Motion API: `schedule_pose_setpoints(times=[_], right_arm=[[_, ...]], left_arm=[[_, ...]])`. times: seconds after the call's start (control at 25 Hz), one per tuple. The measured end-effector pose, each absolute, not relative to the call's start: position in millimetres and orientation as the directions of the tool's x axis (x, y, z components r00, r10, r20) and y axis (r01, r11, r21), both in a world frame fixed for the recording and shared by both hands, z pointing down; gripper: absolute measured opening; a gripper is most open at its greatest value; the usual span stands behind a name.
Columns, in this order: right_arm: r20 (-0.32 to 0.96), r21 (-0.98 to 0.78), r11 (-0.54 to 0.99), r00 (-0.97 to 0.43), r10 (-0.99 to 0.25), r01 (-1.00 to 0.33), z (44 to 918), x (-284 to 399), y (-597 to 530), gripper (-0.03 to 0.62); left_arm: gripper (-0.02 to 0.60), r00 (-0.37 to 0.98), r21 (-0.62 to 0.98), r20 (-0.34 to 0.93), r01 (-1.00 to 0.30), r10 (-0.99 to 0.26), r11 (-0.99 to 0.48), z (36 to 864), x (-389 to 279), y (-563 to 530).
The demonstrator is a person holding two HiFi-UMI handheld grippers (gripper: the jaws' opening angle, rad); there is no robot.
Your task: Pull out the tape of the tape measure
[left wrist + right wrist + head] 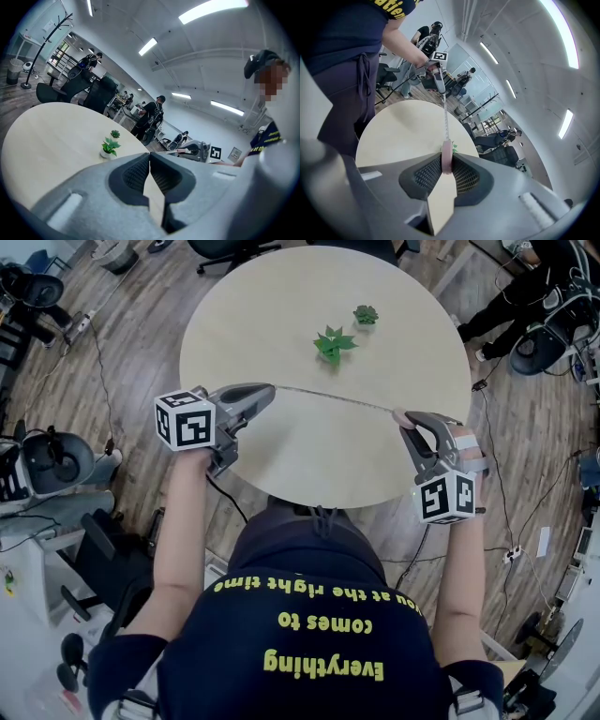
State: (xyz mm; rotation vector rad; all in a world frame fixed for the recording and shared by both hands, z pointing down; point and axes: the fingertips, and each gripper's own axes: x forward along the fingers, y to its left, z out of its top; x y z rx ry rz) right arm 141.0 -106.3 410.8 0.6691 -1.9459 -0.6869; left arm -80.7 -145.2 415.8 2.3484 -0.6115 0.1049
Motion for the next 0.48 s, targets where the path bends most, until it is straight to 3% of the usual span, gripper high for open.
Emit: schedule_pose_setpoints(times=[0.48], right_arm=[[0.585,0.697,0.696,-0.424,-0.691,-0.172,410.7,138.4,-101.4,0.083]], left_arm=[[0.008,0.894,0.61,0.24,-0.441,-0.378,-0.658,414.8,-68.4,-138.6]])
